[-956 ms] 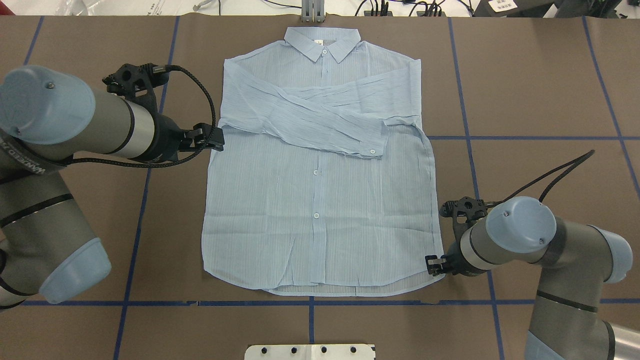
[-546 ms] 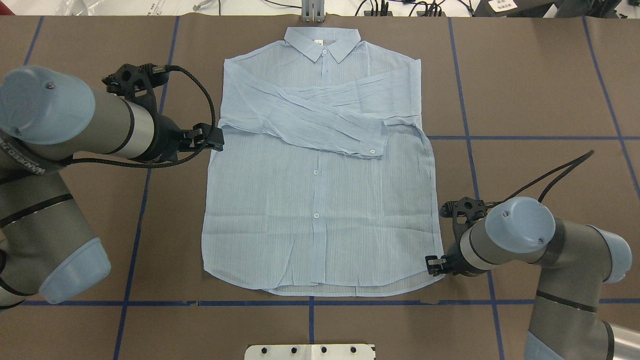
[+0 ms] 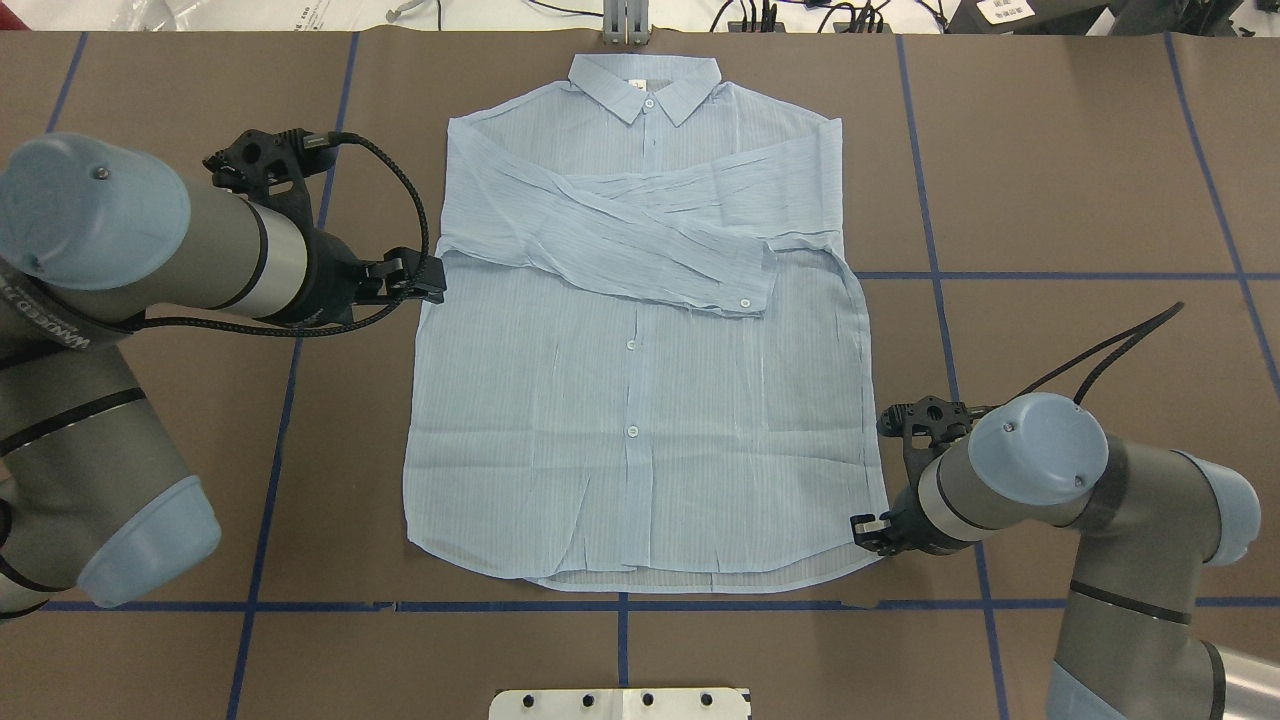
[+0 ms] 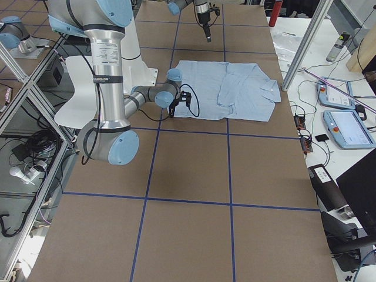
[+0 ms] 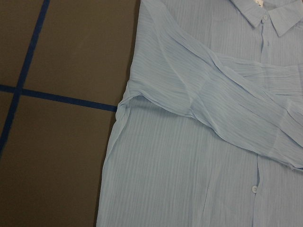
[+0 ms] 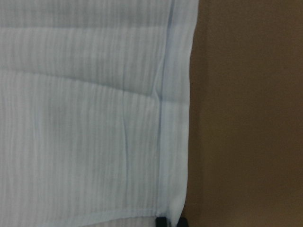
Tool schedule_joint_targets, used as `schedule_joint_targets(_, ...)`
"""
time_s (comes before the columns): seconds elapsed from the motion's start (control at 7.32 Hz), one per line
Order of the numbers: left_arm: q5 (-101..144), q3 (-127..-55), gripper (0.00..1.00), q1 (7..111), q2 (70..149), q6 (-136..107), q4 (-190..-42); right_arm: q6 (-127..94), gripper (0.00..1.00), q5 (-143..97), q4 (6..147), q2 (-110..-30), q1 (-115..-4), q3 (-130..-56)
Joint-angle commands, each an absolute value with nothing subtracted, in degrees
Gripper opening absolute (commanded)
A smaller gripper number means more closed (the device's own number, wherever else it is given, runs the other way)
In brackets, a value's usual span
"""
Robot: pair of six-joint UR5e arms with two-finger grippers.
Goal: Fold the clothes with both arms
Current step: 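Lower the left gripper to the hem corner nearest it while the right gripper holds position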
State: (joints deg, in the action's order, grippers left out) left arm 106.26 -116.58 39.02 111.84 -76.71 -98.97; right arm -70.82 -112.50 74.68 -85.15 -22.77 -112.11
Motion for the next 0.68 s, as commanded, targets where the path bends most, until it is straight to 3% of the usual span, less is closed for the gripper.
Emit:
schedule_joint_targets(0.0, 106.3, -116.5, 0.99, 39.0, 111.8, -76.6, -99.0, -71.2, 0.0, -113.0, 74.9, -84.5, -22.9, -112.5)
schedule_joint_targets(0.55, 106.1, -117.8, 0.99, 35.0, 109.6, -83.9, -99.8, -71.2, 0.0, -113.2, 74.2, -84.2, -25.6, -113.7)
